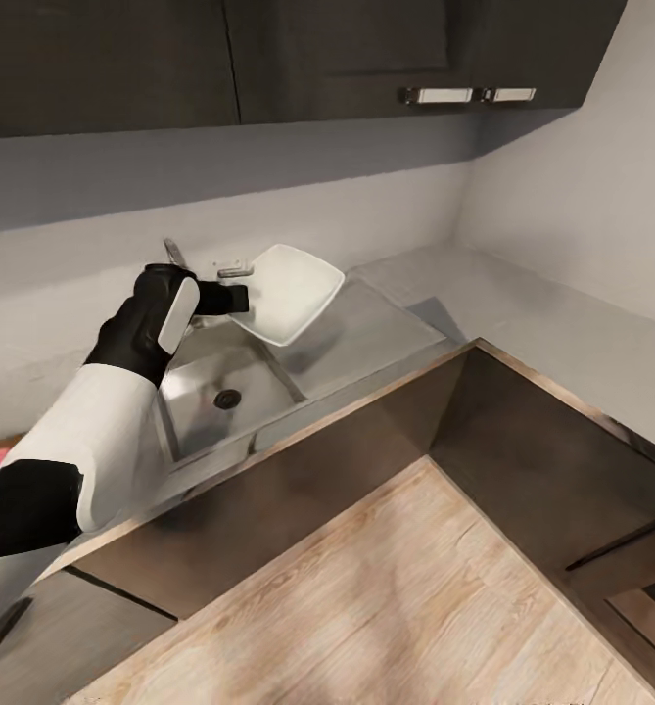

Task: In the kitchen, take the Vidalia onion out of the sink, dice it on the chopping board with the paring knife, put the diced onion into the bowl on the countertop, then place both the paring knife and the chopping board into the sink.

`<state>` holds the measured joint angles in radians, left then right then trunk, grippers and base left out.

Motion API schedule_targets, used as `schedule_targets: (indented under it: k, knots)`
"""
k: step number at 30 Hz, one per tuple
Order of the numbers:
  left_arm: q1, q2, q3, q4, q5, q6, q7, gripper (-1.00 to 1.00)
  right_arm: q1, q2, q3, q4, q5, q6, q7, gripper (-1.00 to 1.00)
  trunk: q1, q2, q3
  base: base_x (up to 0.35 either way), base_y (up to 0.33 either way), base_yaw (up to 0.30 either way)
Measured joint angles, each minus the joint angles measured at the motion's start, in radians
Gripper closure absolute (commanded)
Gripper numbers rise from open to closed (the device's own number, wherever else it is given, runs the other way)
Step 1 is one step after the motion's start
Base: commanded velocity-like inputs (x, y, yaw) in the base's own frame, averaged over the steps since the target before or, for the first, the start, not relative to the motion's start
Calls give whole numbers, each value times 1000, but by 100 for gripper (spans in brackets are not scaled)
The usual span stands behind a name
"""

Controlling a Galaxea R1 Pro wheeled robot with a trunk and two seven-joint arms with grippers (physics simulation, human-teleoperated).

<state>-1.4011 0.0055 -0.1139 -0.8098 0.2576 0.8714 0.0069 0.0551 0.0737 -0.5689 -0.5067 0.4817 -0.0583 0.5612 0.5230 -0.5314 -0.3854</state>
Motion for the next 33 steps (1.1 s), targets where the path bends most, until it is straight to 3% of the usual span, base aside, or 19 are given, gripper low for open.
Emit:
schedule_targets:
  k: [21,33]
  knots:
    - [0,0,0,2,0,0,0,100,0,0,0,0,0,0,0,-100,0,0,-12,-319,3,262]
    - [0,0,0,15,0,0,0,100,0,0,0,0,0,0,0,-100,0,0,-18,-241,200,262]
